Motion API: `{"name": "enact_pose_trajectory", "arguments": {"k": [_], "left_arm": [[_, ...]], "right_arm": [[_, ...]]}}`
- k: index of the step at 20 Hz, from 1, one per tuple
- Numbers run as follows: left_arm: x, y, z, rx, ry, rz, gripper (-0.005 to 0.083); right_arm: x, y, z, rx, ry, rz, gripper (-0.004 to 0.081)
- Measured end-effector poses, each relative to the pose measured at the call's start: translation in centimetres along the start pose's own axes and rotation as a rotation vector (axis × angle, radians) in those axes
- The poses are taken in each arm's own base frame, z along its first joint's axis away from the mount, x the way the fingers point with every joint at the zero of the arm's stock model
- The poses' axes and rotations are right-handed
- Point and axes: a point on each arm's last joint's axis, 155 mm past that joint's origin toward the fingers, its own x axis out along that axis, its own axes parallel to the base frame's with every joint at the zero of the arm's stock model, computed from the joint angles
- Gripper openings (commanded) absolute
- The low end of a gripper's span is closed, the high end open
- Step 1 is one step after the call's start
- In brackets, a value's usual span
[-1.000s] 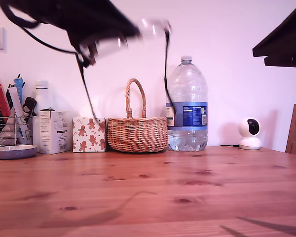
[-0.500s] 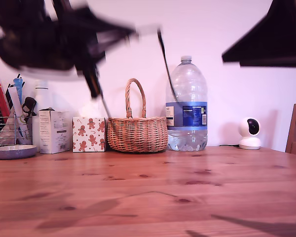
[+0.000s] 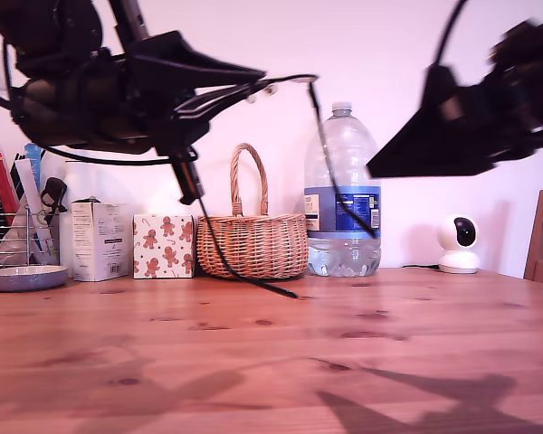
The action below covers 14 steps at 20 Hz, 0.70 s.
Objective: Pick up the glasses and close them, then place them back on the table
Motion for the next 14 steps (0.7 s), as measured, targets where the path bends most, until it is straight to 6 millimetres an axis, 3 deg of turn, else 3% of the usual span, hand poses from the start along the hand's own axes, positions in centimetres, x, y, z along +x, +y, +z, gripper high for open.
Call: {"name": "enact_pose_trajectory", "arguments": {"k": [4,6,10,14], "left_arm": [[0.6,-0.2,-0.3,-0.008,0.016,-0.011,-0.0023],[0.6,-0.2,-0.3,-0.008,0.015,-0.013,-0.0023],[0.3,-0.1,0.0,0.002,0.006,-0.007,-0.0023],[-0.1,0.0,0.3,0.028,-0.004,-0.003,-0.0023]], "right_arm": [[2.8,-0.6,2.7,0.000,-0.007,0.029,0.0511],[4.1,0.0,2.3,0.007,0.021,0.073,0.0511],[5.0,3.0,-1.6,0.077,0.152,0.218,0.0510],[3.9,7.4,-0.6,0.151,0.124,0.431,0.0510]]}}
